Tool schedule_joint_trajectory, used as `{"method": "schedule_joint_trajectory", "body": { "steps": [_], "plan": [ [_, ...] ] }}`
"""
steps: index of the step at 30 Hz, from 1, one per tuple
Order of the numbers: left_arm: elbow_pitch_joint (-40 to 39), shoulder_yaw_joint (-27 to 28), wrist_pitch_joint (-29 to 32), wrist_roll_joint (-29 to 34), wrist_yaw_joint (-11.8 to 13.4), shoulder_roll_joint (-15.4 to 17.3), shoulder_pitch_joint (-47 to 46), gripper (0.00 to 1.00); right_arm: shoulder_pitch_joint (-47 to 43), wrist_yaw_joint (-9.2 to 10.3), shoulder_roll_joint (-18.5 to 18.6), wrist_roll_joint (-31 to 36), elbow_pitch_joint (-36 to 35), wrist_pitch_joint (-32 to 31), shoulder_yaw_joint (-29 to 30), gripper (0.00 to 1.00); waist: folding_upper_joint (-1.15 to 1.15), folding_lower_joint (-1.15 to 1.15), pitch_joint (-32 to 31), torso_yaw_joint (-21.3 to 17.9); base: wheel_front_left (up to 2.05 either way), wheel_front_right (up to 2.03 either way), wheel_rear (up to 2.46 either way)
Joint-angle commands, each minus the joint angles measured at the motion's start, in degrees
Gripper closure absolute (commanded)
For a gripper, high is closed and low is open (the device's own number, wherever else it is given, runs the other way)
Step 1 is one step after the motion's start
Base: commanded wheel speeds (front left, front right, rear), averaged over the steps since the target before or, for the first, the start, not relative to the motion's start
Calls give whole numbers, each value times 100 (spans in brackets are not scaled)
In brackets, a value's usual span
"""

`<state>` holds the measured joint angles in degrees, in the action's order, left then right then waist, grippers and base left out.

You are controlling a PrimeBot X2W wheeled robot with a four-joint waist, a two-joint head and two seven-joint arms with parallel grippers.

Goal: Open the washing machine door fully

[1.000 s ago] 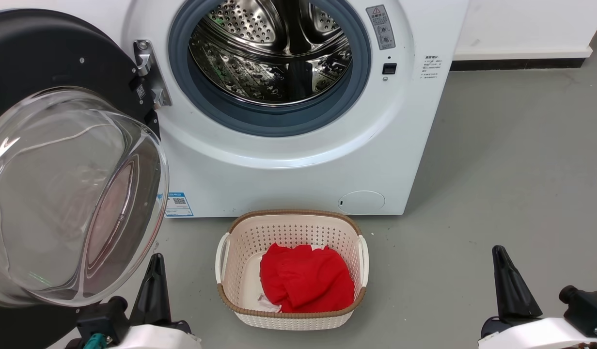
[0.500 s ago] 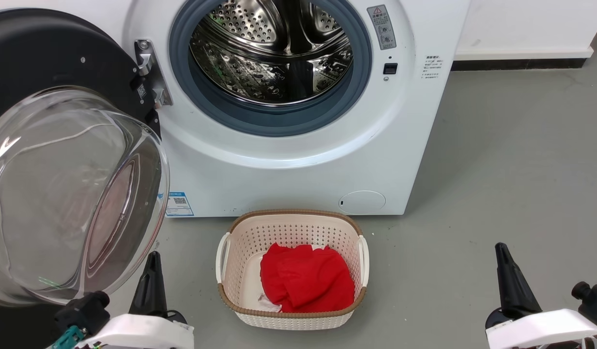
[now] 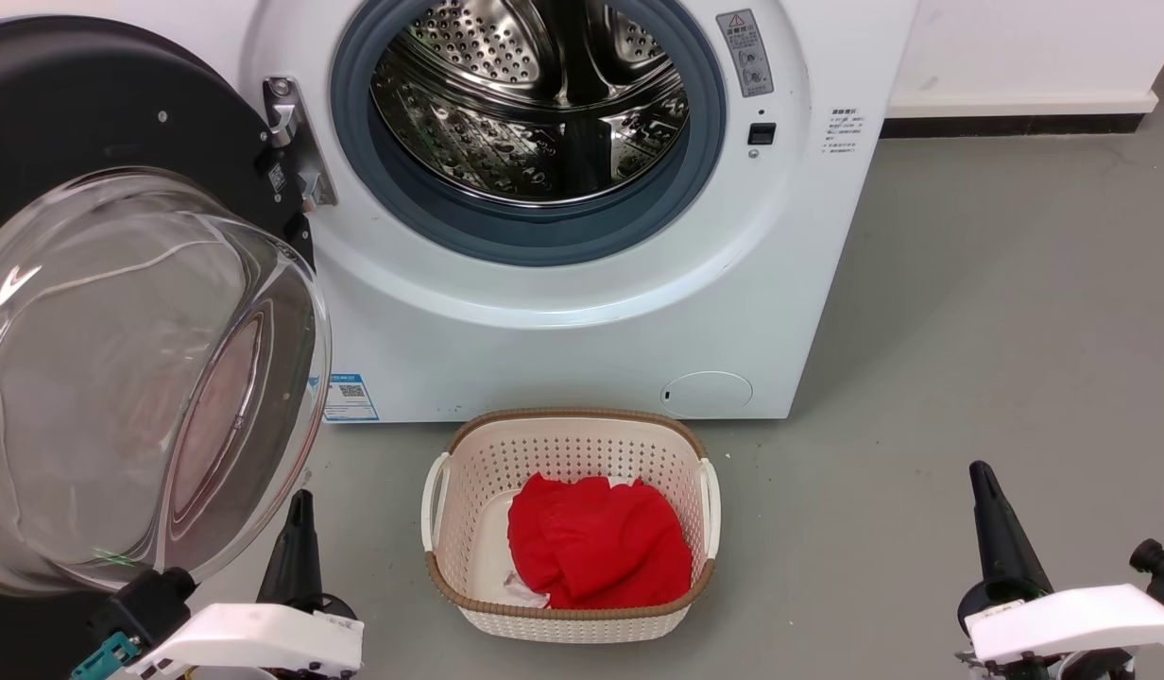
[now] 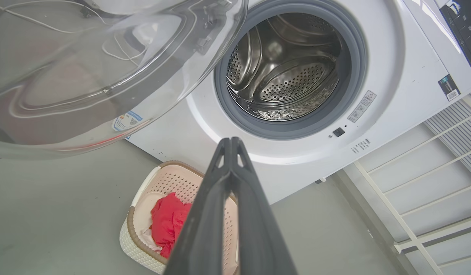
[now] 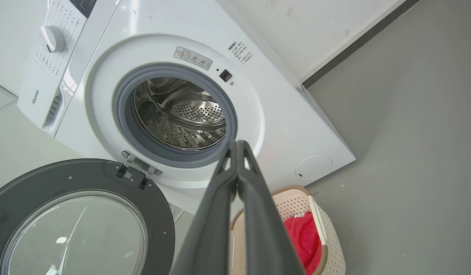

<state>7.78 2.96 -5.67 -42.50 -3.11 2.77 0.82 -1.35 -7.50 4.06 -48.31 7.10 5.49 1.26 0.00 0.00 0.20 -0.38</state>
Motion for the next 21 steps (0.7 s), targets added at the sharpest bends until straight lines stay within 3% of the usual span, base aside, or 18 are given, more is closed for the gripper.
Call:
{"method": "schedule_joint_trajectory", "body": {
  "steps": [1,21],
  "plan": [
    [-38,36,35,-154,-34,9,-178,100,138,0,53,-157,-43,-30,16,100,0,0,0,0,0,0,0],
    [166,137,401,-1637,-163,11,-349,100,339,0,69,-1534,173,-317,84,100,0,0,-1,9,0,0,0]
  ]
}}
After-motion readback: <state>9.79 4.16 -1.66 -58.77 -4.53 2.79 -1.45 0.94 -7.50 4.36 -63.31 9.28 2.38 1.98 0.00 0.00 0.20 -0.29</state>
